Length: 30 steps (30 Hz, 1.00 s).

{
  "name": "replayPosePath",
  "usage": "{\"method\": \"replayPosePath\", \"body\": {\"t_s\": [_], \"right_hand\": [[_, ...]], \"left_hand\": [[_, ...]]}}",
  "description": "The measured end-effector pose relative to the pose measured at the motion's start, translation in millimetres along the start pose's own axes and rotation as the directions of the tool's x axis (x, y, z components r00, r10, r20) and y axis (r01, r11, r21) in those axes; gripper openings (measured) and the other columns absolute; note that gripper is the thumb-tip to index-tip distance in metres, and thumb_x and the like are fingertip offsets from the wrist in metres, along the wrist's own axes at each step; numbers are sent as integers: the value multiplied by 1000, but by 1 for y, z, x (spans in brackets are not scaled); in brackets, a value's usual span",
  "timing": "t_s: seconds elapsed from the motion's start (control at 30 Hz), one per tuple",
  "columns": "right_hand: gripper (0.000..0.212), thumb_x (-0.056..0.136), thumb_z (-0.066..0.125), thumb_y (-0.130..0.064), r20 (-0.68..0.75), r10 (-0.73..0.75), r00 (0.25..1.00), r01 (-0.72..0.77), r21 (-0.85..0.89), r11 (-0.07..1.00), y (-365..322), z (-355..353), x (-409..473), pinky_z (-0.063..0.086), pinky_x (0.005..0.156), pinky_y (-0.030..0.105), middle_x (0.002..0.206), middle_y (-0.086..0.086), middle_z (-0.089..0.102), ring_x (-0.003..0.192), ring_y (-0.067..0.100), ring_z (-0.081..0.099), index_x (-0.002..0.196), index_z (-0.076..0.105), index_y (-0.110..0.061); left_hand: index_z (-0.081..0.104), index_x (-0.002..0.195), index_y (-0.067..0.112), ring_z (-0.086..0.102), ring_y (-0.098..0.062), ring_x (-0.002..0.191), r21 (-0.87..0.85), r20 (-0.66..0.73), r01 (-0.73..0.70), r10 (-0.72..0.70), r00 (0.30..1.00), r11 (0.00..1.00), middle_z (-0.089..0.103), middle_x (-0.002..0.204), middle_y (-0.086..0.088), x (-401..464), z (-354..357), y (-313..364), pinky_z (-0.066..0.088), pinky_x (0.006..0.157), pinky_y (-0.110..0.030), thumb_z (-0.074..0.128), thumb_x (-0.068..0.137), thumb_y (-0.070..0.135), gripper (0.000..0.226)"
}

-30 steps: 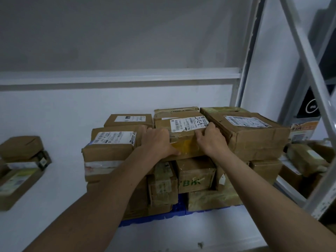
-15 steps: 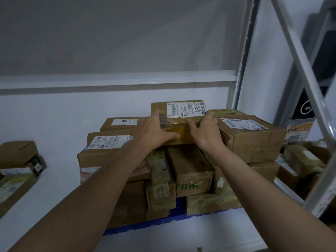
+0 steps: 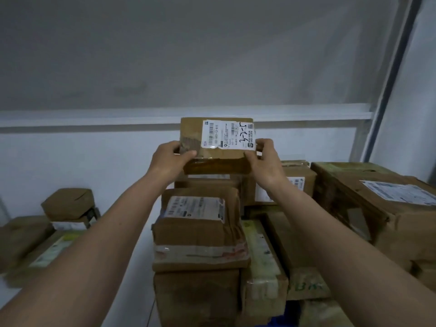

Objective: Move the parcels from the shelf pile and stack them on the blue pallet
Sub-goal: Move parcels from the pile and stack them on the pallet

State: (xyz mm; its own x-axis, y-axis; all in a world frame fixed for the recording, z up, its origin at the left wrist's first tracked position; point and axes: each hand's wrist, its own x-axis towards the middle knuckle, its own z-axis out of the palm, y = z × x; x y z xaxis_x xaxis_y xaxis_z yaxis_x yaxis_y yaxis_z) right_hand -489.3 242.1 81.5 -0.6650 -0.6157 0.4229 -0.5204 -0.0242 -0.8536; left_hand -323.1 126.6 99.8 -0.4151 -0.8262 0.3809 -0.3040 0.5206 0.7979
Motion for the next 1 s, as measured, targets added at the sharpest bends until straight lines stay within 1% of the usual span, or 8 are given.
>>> {"method": "replayPosePath", "body": {"t_s": [0.1,0.27,0.4,0.5,0.63,0.77,0.9,1.0], "right_hand": [[40,96,51,-14,20,29,999,-29,-3,1000,6,27,10,47,94,31,133,6,51,111,16,52,134,40,-9],[37,93,57,-11,68,55,996,-53,-30,998,21,51,16,49,84,25,128,8,57,102,12,53,128,46,-5],[35,92,59,-14,62,88,994,-85,-55,995,30,53,19,53,84,34,124,10,54,105,19,56,122,41,-8],[30,92,59,-16,54,91,994,-87,-65,994,35,52,19,50,70,25,117,7,56,97,17,56,114,41,-9],[28,92,59,-15,56,73,996,-69,-60,996,38,53,17,45,60,18,108,3,56,90,13,55,112,41,-9],[24,92,59,-14,67,34,997,-28,-86,996,42,53,13,41,57,15,98,-5,51,78,3,52,106,39,-14],[23,90,61,-11,71,32,997,-25,-103,994,48,50,9,46,64,19,95,-4,54,77,4,53,105,44,-12],[21,88,63,-8,62,20,998,-8,-187,982,50,49,7,48,71,27,98,2,58,84,15,55,101,47,-11]], "left_hand": [[58,125,17,56,-21,111,-69,23,42,-41,999,997,59,124,-2,11,-6,-28,50,95,-42,66,88,24,39],[55,117,22,58,-20,104,-140,82,82,-71,994,987,58,114,0,24,-8,-60,54,64,-24,71,84,20,37],[52,112,20,62,-23,101,-150,139,141,-121,983,979,62,110,-5,26,-10,-78,56,74,-36,76,80,19,40],[50,112,21,63,-18,94,-116,173,142,-121,978,983,64,101,1,24,-10,-85,52,69,-30,77,78,24,44],[51,128,23,57,-6,85,-50,194,97,-86,977,994,60,102,5,24,-9,-87,45,62,-19,76,79,26,55],[58,124,20,58,-3,81,-36,201,75,-66,977,997,62,95,11,22,-8,-90,45,57,-13,72,83,17,43],[55,123,19,62,-10,85,-107,184,134,-113,976,985,63,100,2,22,-9,-93,49,55,-19,69,84,7,43],[53,119,19,61,-12,83,-90,187,170,-151,971,981,62,95,3,24,-11,-92,49,53,-21,68,84,5,40]]}}
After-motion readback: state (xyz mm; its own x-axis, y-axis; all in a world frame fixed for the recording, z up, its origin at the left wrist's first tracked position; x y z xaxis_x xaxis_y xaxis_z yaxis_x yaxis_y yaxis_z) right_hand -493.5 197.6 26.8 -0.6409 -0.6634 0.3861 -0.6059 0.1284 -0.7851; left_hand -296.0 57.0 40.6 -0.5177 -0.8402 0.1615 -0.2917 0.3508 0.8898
